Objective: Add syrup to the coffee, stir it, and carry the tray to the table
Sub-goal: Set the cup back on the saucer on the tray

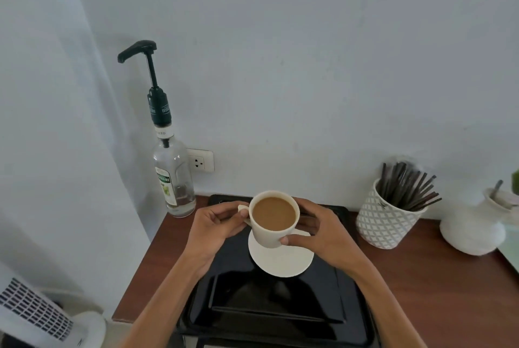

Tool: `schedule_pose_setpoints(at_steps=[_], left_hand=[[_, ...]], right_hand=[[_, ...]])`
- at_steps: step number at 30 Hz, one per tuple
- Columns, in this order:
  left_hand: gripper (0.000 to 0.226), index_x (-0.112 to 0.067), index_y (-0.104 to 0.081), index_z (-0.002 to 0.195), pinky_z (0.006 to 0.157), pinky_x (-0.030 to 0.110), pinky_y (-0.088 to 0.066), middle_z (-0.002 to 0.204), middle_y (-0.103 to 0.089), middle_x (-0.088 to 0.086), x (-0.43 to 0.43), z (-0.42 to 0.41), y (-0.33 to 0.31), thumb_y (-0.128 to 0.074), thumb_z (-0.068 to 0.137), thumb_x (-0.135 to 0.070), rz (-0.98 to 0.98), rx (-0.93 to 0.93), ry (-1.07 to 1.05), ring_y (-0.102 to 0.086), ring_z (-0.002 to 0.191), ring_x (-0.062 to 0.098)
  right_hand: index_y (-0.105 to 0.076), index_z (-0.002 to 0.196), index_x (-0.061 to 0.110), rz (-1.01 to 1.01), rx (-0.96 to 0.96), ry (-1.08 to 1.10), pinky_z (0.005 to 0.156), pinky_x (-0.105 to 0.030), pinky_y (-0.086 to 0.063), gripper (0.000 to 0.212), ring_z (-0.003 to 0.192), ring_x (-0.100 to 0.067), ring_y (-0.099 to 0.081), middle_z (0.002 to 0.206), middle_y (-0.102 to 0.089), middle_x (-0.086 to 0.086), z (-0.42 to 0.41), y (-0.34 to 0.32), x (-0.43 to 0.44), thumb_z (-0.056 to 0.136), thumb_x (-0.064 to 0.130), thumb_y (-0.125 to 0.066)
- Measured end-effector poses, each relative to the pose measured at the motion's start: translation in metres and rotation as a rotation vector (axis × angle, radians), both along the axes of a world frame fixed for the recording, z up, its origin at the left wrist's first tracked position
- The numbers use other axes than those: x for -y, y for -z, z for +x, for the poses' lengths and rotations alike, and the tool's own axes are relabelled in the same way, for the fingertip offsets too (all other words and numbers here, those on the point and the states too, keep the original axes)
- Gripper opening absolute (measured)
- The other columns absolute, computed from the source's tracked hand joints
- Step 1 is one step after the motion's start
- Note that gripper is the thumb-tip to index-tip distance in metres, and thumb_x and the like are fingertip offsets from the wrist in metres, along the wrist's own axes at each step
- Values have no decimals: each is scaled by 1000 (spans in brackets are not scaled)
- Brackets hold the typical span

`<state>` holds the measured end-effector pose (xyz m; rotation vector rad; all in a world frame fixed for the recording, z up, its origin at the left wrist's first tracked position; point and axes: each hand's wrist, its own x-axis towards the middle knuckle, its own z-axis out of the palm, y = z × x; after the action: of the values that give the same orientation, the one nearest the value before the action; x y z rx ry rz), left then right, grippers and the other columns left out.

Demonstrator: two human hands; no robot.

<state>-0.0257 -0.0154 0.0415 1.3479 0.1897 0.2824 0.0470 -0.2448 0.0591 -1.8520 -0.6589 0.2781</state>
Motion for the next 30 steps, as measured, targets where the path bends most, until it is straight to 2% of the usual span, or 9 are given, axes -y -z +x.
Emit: schedule_pose_setpoints(at_steps=[8, 15, 19, 24, 30], left_hand=[[21, -17, -83, 98, 98, 41, -59, 104, -81, 11, 14, 5, 28, -77, 78, -21, 24, -109, 42, -75, 104, 27], [28, -9, -80, 104, 104, 51, -53, 106, -80, 14, 16, 20, 46, -78, 79, -21, 8, -182, 77, -73, 109, 35], [26, -10, -80, 106, 105, 47, -53, 108, -80, 11, 19, 30, 56, -79, 82, -20, 33, -202, 100, -72, 111, 31], [20, -8, -80, 107, 97, 40, -55, 108, -81, 9, 21, 40, 62, -77, 87, -10, 50, -222, 104, -73, 109, 28], [18, -10, -80, 106, 97, 42, -54, 107, -80, 9, 18, 42, 64, -75, 89, -9, 55, -244, 104, -72, 108, 30]], right_hand=[[-62, 132, 33, -43, -67, 14, 107, -41, -52, 75, 120, -12, -67, 127, -71, 11, 8, 39, 13, 65, 19, -95], [-61, 132, 33, -62, -116, 66, 109, -42, -51, 76, 121, -11, -66, 128, -70, 14, 15, 62, 16, 65, 19, -94], [-60, 133, 34, -80, -147, 85, 111, -43, -50, 76, 123, -11, -65, 129, -70, 12, 19, 69, 19, 66, 18, -93], [-59, 137, 29, -62, -185, 119, 112, -44, -48, 79, 126, -11, -64, 132, -69, 10, 21, 74, 23, 66, 21, -92], [-57, 136, 31, -59, -208, 109, 113, -40, -48, 76, 126, -8, -63, 132, -68, 12, 23, 75, 23, 71, 7, -90]])
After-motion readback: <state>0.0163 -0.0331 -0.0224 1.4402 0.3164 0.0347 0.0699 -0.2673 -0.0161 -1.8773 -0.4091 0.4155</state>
